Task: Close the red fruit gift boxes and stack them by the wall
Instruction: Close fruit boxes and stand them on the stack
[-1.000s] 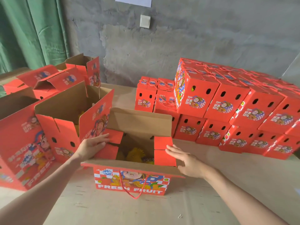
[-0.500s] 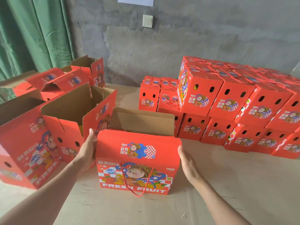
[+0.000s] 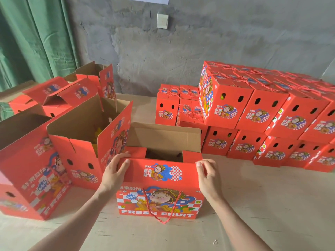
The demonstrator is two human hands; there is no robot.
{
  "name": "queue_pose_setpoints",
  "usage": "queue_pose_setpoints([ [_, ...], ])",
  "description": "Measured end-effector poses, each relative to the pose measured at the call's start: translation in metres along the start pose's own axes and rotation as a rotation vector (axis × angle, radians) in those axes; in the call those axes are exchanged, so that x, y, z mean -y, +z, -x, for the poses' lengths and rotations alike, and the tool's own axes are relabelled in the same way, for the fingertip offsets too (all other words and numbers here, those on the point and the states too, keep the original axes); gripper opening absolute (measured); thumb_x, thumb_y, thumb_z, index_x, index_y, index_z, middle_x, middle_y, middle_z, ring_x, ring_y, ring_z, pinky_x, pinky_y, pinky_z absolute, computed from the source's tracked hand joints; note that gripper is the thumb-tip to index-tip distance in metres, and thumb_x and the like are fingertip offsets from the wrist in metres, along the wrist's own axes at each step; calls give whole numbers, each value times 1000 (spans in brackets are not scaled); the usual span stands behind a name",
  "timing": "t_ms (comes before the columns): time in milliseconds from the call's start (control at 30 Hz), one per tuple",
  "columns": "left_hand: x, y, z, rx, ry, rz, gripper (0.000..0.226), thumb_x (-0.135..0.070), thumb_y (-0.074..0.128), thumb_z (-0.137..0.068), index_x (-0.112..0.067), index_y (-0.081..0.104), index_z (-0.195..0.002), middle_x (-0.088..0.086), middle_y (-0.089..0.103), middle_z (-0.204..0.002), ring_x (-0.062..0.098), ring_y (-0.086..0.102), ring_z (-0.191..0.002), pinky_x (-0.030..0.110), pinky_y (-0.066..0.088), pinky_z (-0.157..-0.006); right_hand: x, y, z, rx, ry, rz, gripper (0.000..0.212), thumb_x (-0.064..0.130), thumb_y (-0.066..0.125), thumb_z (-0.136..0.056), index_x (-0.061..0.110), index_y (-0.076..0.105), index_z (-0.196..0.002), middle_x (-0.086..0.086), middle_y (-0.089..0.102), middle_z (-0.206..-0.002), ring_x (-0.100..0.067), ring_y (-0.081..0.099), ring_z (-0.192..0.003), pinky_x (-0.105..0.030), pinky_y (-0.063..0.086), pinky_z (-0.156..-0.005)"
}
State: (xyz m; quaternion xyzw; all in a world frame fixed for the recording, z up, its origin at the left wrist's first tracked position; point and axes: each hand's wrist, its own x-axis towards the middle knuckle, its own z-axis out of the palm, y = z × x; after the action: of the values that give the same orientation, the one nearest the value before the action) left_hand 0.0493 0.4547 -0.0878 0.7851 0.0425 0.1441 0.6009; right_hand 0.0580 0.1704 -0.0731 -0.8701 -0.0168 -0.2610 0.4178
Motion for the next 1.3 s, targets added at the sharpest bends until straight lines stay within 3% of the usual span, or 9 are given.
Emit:
queue_pose_setpoints([
  [233,2,1,-4,-5,-25,-61,14,-30,45,-98,-37,56,-93,-14,47,-131,17,56,-106,43,56,-82,-2,2,-5,39,99,-32,14,-4,56,-91,-8,67,-83,-17,59,-103,-19,50,-94,-15,30,-81],
  [400,1,2,-12,22,-40,-151,18,-23,43,-100,-17,59,-94,-6,47,-134,19,51,-106,42,49,-89,-6,0,-3,75,201,-58,15,1,57,-92,-9,67,-88,-12,55,-113,-16,47,-103,-18,30,-86],
  [533,-2,0,-19,82,-271,-37,23,-24,42,-101,-9,54,-90,11,57,-89,27,54,-84,50,49,-85,-7,-3,-8,157,281,-71,15,7,57,-93,-4,67,-92,-4,48,-118,-12,44,-109,-24,35,-95],
  [633,-4,-2,-23,78,-368,44,21,-19,43,-100,-12,55,-85,12,57,-85,25,56,-79,44,50,-82,-6,-1,-10,155,335,-134,12,9,57,-93,2,65,-87,-1,46,-119,-12,45,-111,-30,38,-98],
  [767,-6,2,-22,47,-324,15,27,-14,43,-100,-21,60,-80,4,59,-87,18,55,-78,31,47,-69,-6,-1,-8,132,358,-170,10,8,59,-92,3,63,-84,-1,46,-118,-13,46,-110,-28,39,-92],
  [967,-6,1,-20,35,-295,-18,24,-15,40,-101,-28,58,-89,2,55,-100,18,53,-86,34,48,-75,-4,-2,-7,144,318,-74,10,7,63,-89,4,65,-80,-4,44,-115,-11,44,-106,-23,34,-93],
  [1033,-10,1,-21,50,-315,8,25,-12,38,-101,-26,56,-112,5,53,-117,22,55,-97,39,51,-83,-3,-1,-9,157,289,-19,9,3,63,-88,1,67,-80,-4,42,-111,-14,43,-109,-22,31,-97],
  [1133,-15,-1,-25,119,-328,72,53,-8,36,-100,-32,28,-147,1,42,-136,28,49,-121,49,43,-102,-2,0,-9,151,242,4,9,0,63,-87,-4,68,-80,-5,41,-108,-20,43,-115,-24,29,-101],
  [1300,-19,1,-31,155,-474,-50,30,-16,36,-100,-11,47,-128,22,59,-111,37,60,-101,52,48,-94,-2,0,-8,134,171,45,9,-3,63,-85,-7,66,-78,6,42,-92,-27,46,-115,-22,29,-97],
])
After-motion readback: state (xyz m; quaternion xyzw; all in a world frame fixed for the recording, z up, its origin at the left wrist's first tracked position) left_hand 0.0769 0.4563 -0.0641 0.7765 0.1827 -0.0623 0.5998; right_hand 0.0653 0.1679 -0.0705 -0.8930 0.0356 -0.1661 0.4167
